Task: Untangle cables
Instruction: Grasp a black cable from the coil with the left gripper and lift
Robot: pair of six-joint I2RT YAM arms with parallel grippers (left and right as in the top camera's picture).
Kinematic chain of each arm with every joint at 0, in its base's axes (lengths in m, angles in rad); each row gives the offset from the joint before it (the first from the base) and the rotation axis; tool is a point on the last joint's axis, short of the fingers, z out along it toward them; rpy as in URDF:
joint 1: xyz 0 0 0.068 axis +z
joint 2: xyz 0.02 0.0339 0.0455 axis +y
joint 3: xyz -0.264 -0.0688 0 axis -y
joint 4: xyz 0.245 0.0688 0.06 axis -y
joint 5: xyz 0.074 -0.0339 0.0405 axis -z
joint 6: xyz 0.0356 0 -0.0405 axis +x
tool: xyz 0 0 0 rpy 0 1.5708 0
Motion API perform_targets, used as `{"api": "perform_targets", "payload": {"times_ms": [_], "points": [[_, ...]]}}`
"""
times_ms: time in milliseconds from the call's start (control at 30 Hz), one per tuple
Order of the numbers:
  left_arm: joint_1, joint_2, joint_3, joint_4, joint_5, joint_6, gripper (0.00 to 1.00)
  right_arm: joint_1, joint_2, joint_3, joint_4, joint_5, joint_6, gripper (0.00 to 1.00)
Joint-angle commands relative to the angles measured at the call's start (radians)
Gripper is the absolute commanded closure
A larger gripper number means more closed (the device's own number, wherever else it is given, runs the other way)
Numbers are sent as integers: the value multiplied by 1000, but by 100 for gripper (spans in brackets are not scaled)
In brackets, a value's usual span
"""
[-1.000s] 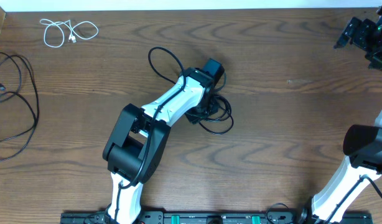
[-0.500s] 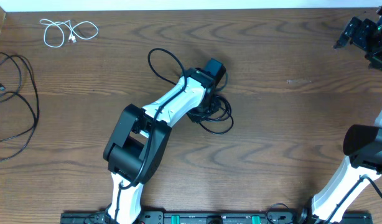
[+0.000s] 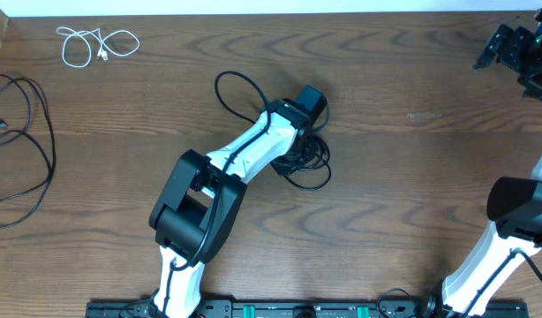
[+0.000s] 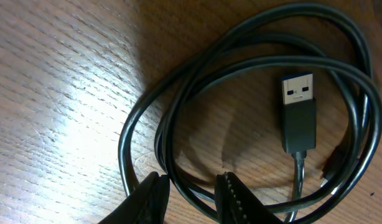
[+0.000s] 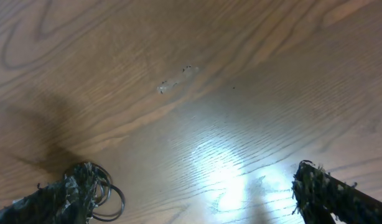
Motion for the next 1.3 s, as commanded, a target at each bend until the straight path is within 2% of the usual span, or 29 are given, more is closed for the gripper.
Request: {"api": "perform_targets", "payload": {"times_ms": [0,133,400,500,733,1000,1267], "points": [[-10,13,-4,-3,-17,-9,70,1,-32,12,-2,-2,3,1],[-10,13,-4,-3,-32,-9,71,2,-32,12,-2,-2,3,1],[-10,13,-4,-4,-64,-9,81,2,-32,12,-2,-2,3,1],[-10,13,-4,-14,-80,-9,92,1,-32,12,-2,-2,3,1],[-6,-3,-2,-19,-83,84,93,1,-32,12,-2,-2,3,1],[-5,-222,0,-4,-84,249,93,1,-32,12,-2,-2,3,1],[-5,-490,0,0,-114,310,92,1,-32,12,-2,-2,3,1]]}}
